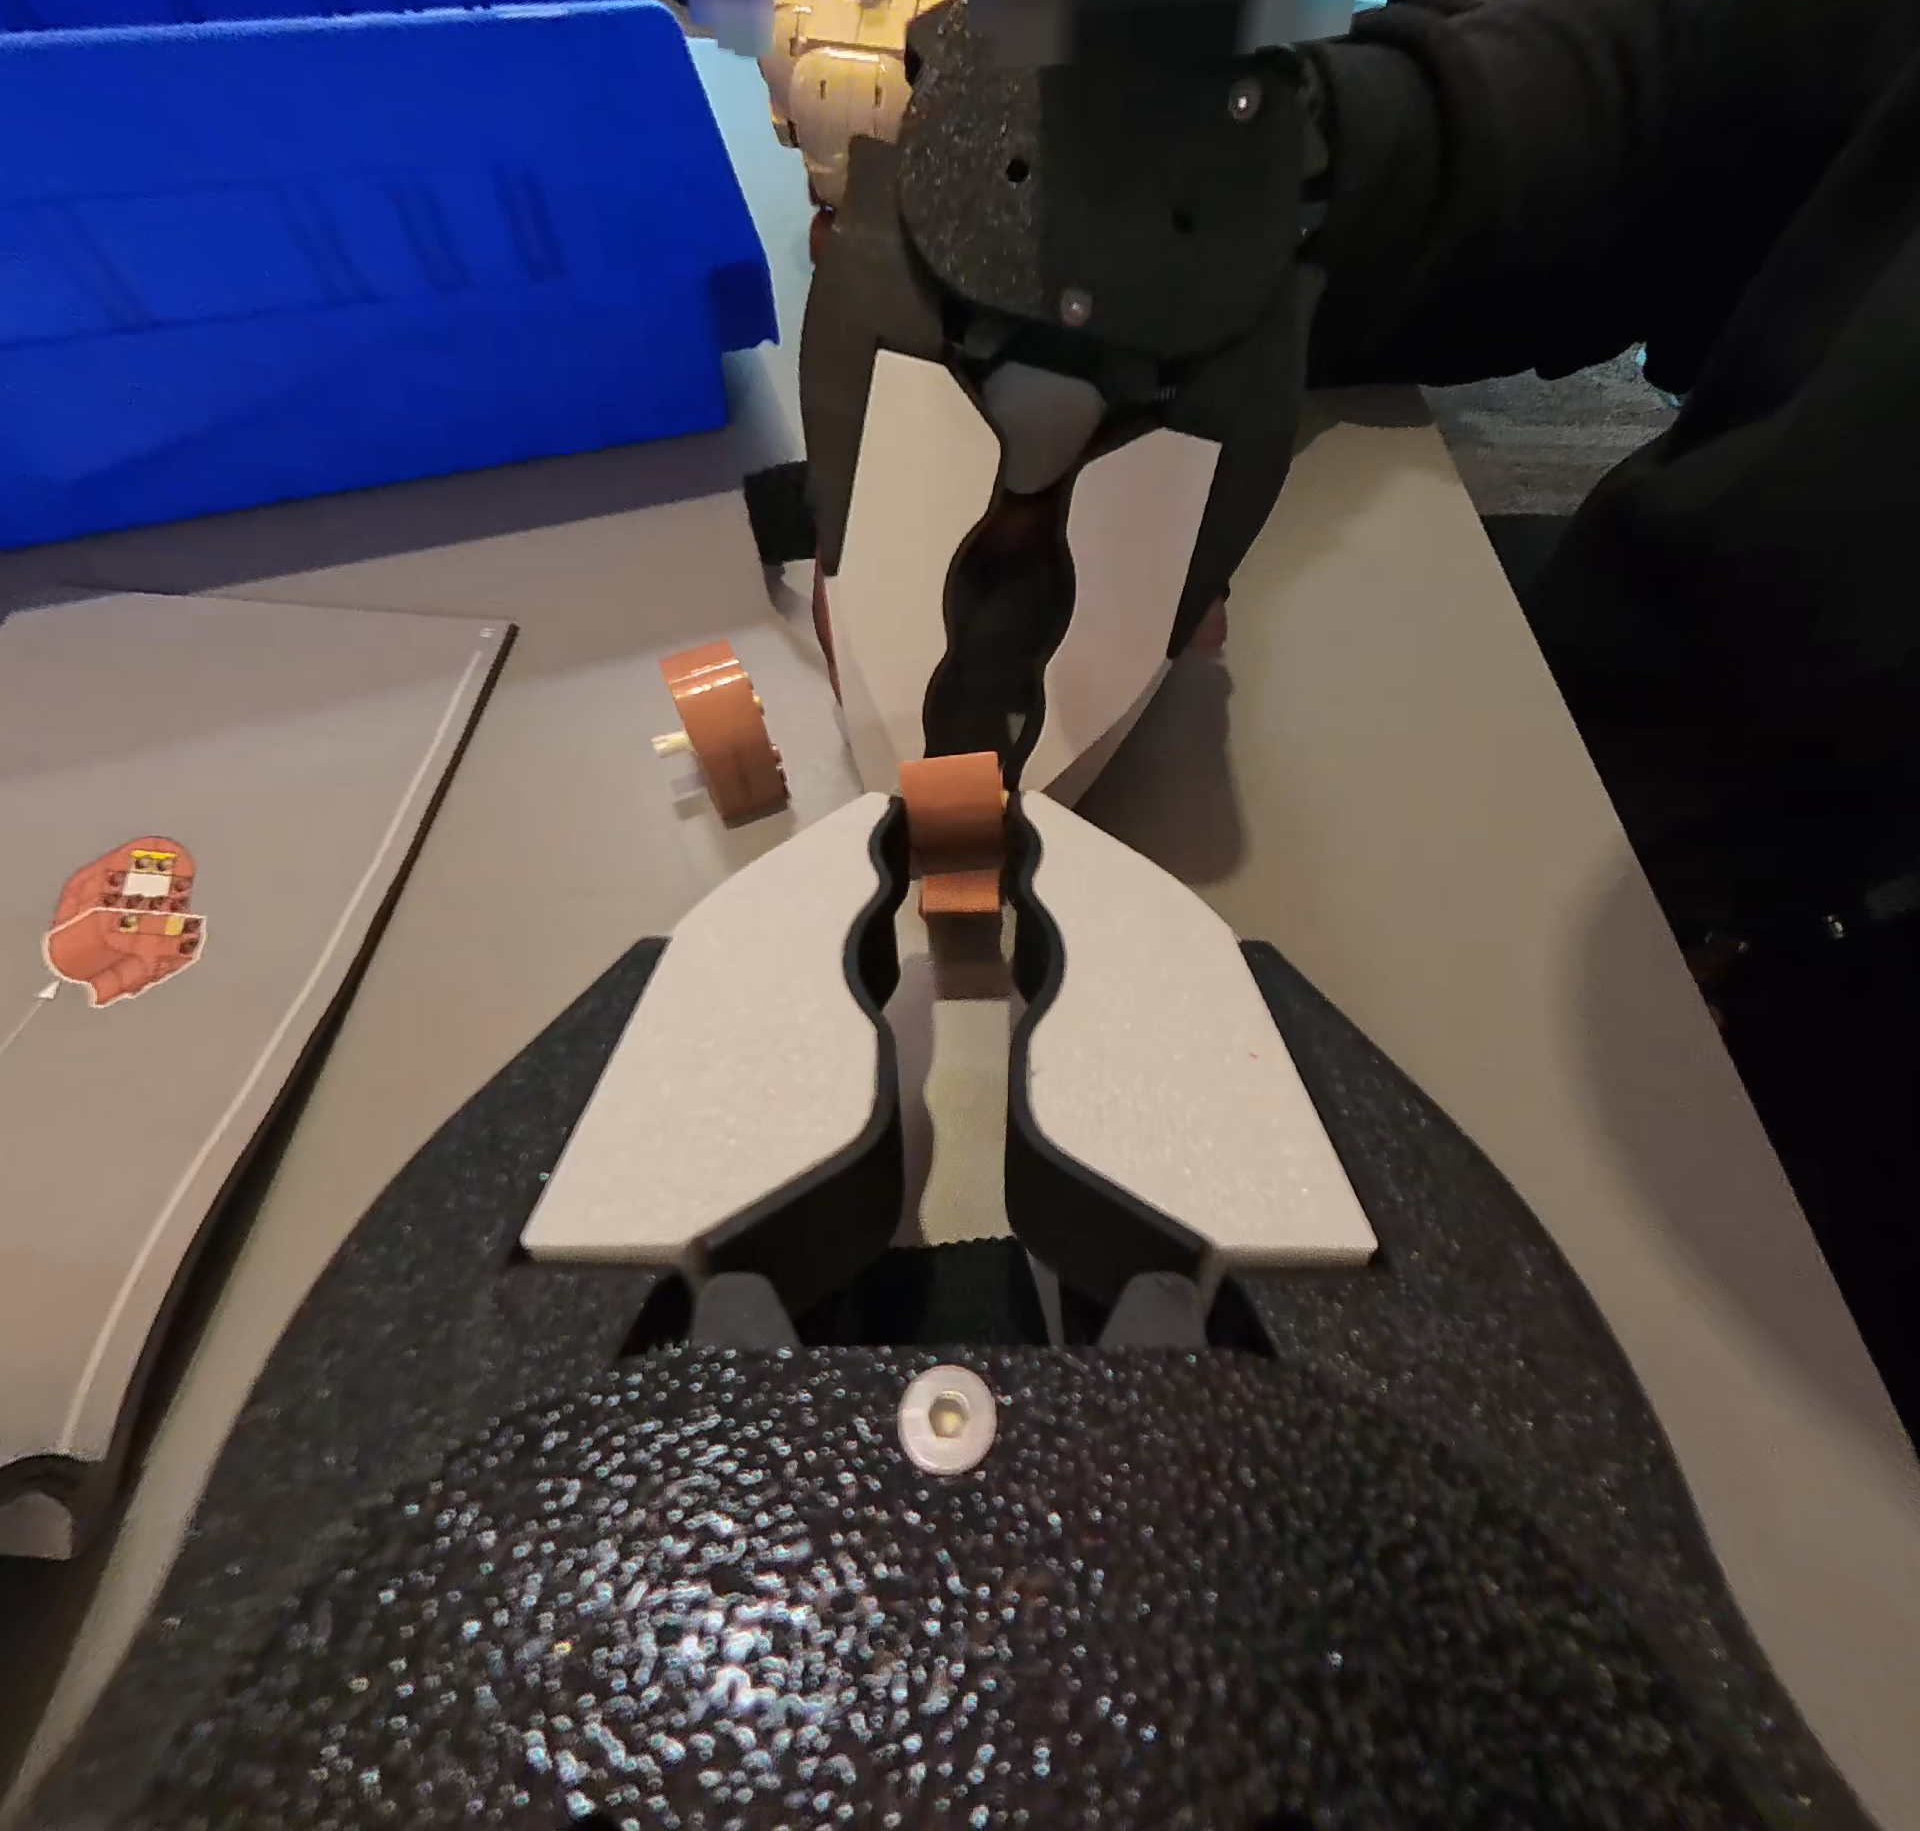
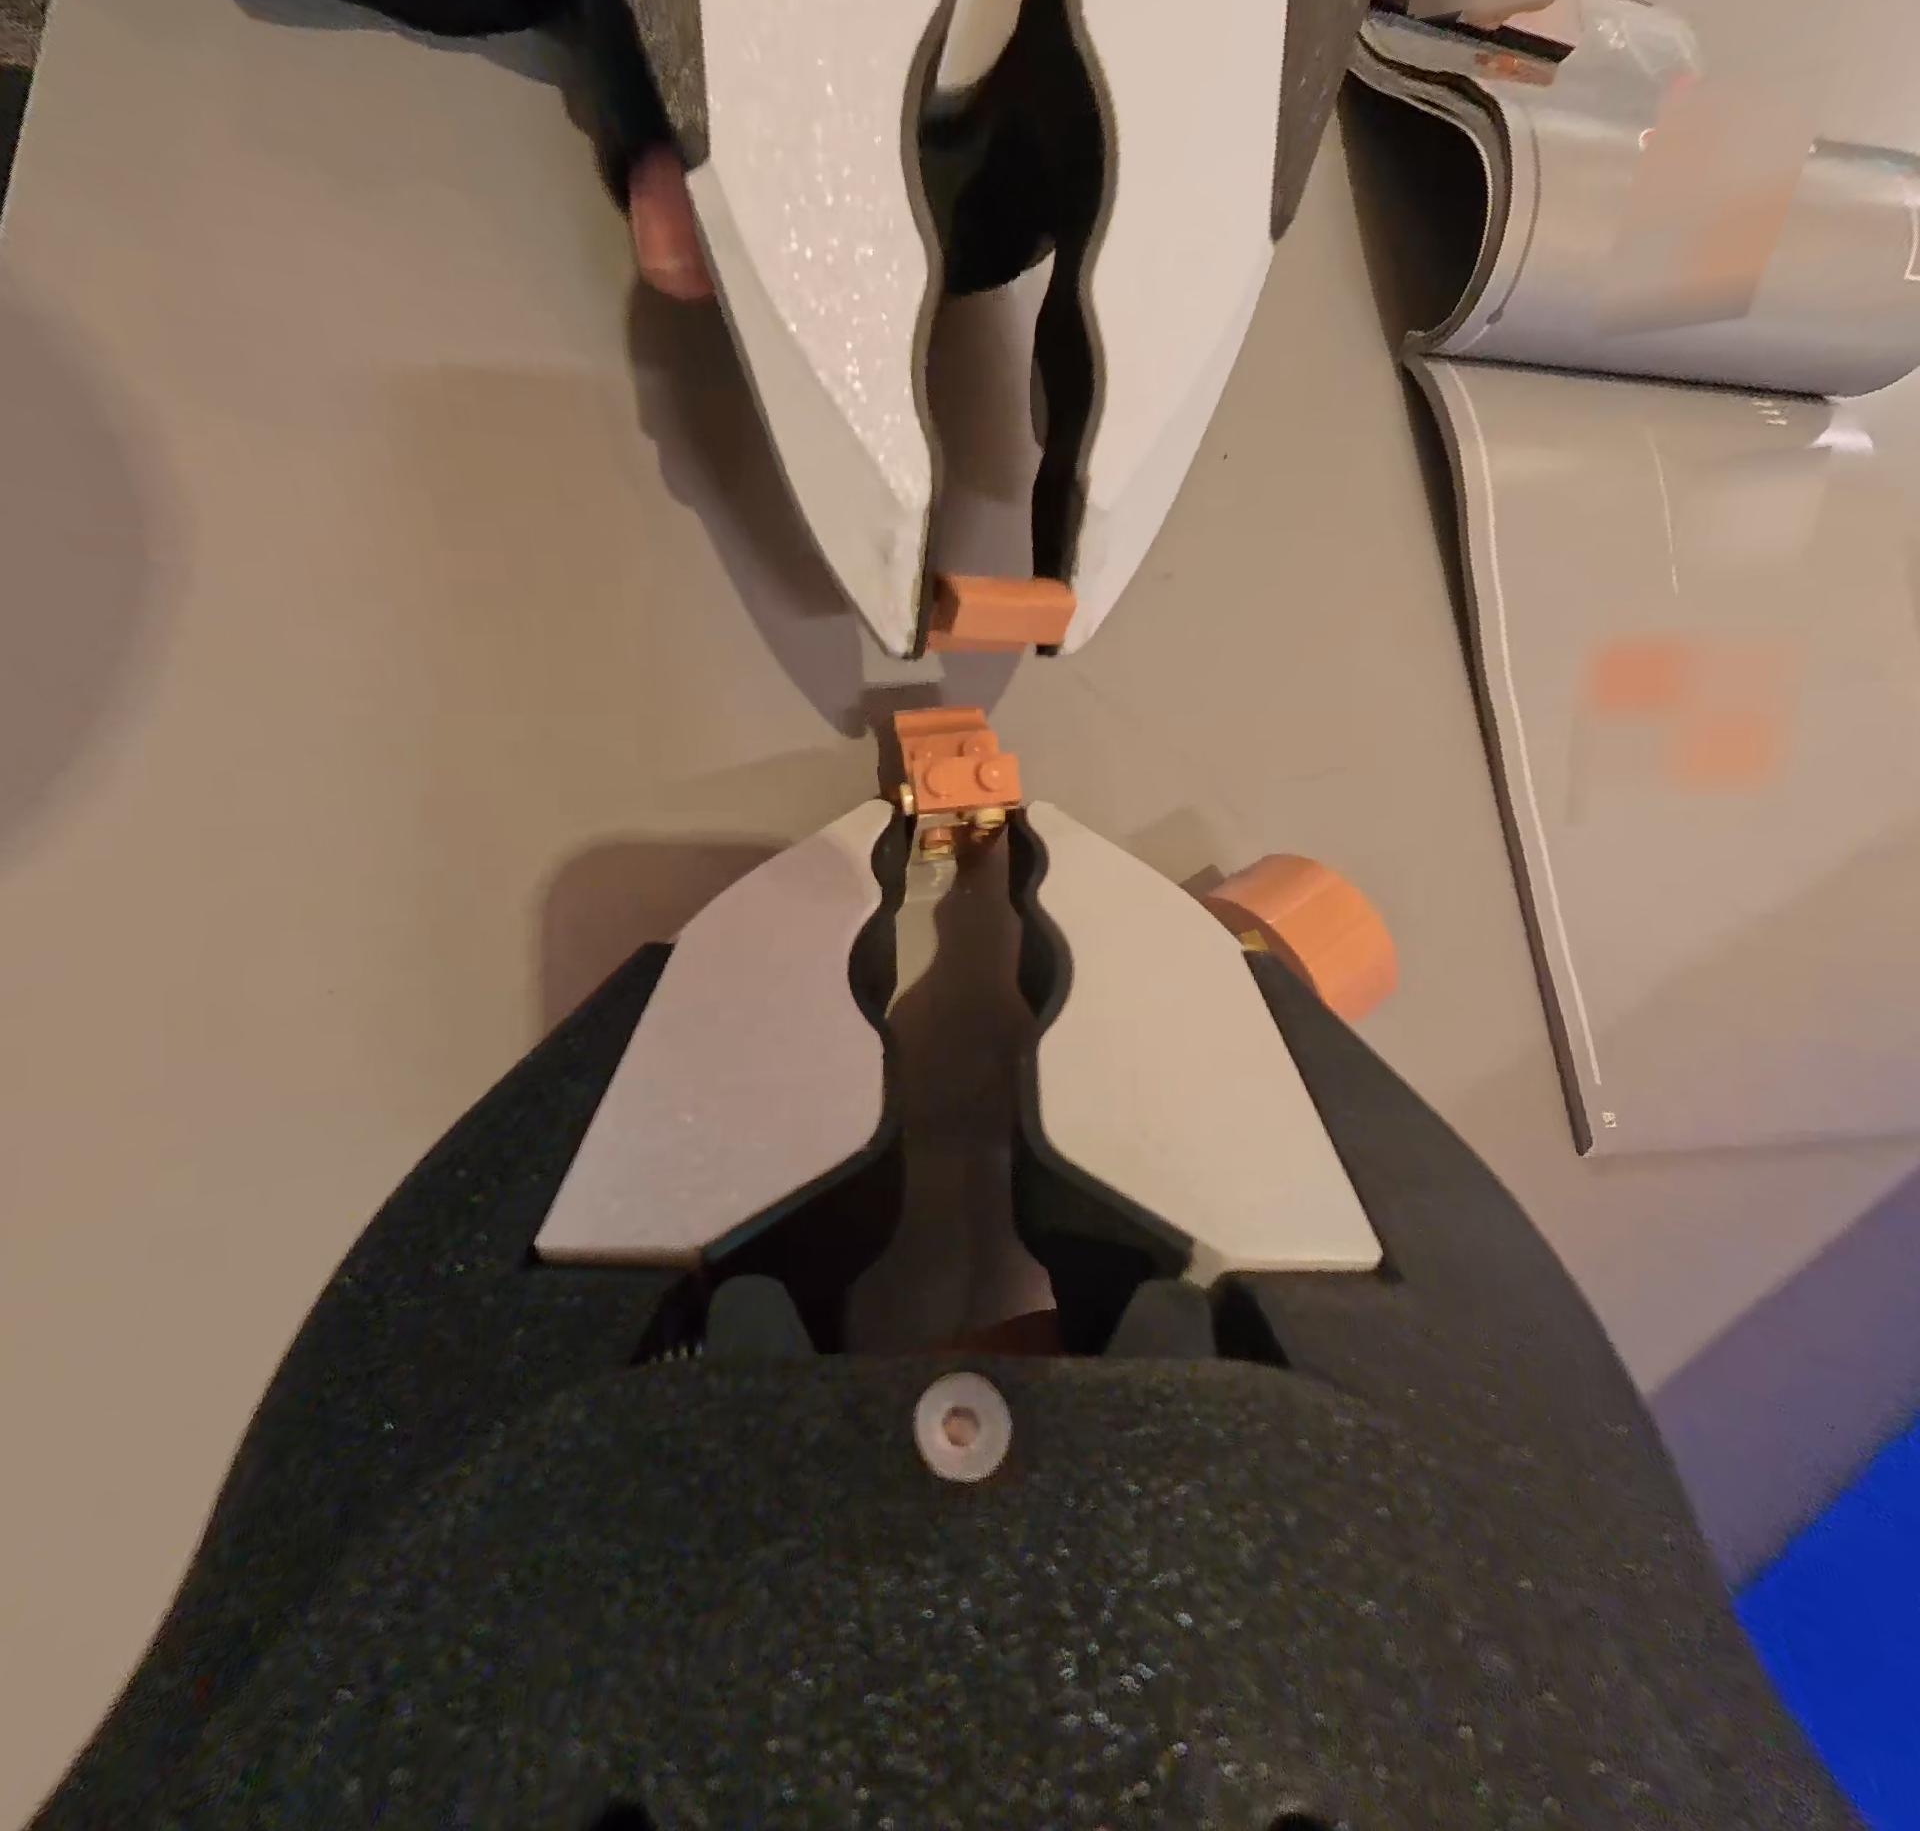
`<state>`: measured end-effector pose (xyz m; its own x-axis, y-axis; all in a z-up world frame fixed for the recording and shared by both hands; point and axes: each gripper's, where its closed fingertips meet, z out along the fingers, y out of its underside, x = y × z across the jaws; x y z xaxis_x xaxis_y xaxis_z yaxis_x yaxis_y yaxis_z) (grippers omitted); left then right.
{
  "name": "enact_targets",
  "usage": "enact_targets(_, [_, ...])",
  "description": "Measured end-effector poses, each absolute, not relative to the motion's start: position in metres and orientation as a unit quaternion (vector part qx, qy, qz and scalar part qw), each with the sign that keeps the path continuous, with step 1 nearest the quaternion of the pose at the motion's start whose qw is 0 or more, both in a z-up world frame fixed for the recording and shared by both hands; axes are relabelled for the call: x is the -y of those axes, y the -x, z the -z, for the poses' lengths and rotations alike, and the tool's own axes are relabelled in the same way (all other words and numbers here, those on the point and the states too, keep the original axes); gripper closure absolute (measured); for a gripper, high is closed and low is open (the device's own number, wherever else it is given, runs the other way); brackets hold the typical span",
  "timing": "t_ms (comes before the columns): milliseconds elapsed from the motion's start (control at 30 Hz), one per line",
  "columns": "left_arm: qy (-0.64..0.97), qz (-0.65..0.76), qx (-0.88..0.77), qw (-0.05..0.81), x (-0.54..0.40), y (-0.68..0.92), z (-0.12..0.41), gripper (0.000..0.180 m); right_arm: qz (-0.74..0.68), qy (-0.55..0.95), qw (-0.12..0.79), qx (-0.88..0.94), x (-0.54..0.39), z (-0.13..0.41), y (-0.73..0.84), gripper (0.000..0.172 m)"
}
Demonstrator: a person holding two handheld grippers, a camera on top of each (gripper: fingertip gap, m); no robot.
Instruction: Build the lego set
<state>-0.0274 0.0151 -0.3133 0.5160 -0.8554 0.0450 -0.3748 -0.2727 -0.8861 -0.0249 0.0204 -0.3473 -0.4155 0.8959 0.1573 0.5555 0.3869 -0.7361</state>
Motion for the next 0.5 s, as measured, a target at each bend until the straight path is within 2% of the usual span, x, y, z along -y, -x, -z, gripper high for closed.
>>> enact_targets(500, [0.760, 0.224, -0.442, 0.422, -0.015, 0.019, 0.327, 0.164, -0.312, 0.453, 0.283, 0.786, -0.017, 0.345, 0.028, 0.154])
